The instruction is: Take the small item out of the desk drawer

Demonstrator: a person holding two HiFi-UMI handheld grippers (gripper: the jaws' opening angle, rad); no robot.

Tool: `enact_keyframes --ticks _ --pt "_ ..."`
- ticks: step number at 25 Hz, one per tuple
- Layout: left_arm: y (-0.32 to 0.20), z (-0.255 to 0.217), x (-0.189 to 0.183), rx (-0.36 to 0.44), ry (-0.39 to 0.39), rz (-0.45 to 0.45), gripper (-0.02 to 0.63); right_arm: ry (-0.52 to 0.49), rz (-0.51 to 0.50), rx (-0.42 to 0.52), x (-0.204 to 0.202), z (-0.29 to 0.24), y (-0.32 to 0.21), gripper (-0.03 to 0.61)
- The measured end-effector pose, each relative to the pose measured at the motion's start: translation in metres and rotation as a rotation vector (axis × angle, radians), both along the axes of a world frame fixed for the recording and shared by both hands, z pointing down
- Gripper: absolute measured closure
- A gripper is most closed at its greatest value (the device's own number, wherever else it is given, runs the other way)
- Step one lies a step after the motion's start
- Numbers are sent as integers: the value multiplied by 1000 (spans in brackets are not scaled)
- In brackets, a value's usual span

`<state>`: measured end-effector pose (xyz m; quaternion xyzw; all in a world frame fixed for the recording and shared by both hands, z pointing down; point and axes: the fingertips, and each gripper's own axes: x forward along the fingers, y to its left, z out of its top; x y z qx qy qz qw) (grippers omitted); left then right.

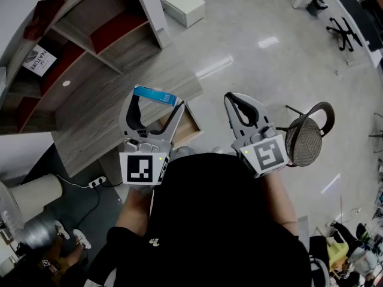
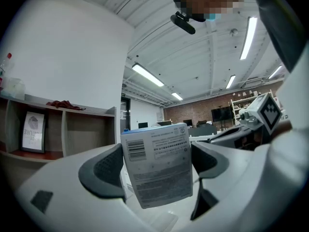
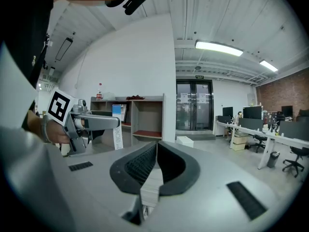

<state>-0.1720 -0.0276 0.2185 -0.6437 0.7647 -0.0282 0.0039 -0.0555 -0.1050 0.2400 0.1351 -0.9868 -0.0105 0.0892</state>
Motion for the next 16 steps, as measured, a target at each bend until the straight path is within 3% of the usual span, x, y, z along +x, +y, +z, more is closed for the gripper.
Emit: enact_keyframes --ticks 16 --pt "-8 5 0 -5 30 16 163 15 19 -3 4 4 -5 577"
